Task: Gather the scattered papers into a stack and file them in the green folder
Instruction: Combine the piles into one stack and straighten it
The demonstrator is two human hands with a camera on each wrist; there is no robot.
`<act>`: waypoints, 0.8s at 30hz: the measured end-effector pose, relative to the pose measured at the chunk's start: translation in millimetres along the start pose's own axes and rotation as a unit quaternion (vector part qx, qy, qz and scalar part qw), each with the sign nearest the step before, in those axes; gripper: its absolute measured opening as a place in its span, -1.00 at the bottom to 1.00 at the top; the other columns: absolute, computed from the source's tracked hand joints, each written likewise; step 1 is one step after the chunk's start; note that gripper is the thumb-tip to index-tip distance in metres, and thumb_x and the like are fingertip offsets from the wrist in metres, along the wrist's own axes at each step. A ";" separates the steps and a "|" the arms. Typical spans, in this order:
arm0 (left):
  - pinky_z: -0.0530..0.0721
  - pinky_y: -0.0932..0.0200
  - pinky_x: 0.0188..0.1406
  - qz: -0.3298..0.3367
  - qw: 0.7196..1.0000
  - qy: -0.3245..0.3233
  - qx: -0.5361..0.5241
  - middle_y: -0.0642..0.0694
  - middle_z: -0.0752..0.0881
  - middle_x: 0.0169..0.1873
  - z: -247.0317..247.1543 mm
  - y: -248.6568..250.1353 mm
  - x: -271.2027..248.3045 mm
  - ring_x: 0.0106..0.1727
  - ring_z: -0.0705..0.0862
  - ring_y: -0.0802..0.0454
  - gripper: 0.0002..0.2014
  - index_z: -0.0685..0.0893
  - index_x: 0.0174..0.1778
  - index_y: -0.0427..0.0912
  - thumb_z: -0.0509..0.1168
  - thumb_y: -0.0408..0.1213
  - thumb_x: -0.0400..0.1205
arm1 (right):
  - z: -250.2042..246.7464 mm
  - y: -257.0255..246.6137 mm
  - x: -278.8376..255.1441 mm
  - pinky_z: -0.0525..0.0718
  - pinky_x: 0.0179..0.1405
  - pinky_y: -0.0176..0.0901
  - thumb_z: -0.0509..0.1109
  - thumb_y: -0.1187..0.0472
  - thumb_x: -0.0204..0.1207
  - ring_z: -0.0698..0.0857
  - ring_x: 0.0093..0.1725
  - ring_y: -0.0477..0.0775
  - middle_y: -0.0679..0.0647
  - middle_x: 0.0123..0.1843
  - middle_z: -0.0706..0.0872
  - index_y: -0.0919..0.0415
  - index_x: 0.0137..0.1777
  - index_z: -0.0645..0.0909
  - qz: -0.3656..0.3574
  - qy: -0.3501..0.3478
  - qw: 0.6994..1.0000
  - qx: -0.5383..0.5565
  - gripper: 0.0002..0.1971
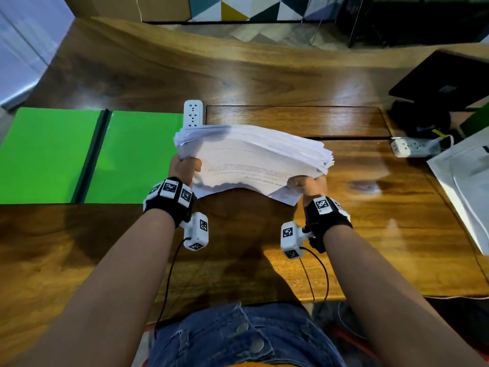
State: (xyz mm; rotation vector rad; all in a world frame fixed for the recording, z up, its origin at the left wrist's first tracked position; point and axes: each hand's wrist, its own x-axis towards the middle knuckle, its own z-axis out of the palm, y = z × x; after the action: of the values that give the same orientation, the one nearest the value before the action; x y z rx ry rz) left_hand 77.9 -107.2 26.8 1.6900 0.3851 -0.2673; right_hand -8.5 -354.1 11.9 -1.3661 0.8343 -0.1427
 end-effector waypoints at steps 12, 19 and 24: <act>0.29 0.35 -0.53 0.064 0.988 0.065 -0.124 -0.07 0.43 -0.52 17.2 -49.2 -0.4 -0.47 0.33 0.07 -0.81 0.49 -0.45 -0.15 0.13 -0.48 0.10 | -7.9 11.5 14.5 0.51 -0.40 -0.32 0.25 0.47 -0.06 0.61 -0.29 -0.01 0.01 -0.31 0.65 0.14 -0.24 0.54 -0.074 -0.014 0.996 0.050 -0.64; 0.49 0.48 -0.68 0.069 0.974 0.081 -0.201 -0.06 0.53 -0.41 28.5 -47.2 -0.9 -0.37 0.46 0.12 -0.75 0.54 -0.33 -0.17 0.15 -0.49 0.13 | -5.2 20.8 31.1 0.60 -0.24 -0.26 0.35 0.60 0.17 0.67 -0.20 -0.01 -0.14 -0.39 0.76 0.17 -0.28 0.61 -0.094 -0.028 0.992 0.082 -0.69; 0.47 0.34 -0.39 0.060 0.972 0.117 -0.194 0.05 0.55 -0.56 35.5 -48.3 1.6 -0.50 0.44 0.20 -0.79 0.54 -0.36 -0.20 0.13 -0.60 0.32 | -6.4 25.6 31.0 0.67 0.08 0.05 0.38 0.63 0.27 0.70 -0.03 0.22 0.06 -0.21 0.77 0.17 -0.26 0.66 -0.086 -0.035 0.991 0.096 -0.69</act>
State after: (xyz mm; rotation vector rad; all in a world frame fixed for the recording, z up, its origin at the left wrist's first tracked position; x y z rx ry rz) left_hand 61.6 -136.0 -23.1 1.3528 0.4733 0.0955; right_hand 0.3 -370.0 -24.6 -1.2521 0.6262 -0.3003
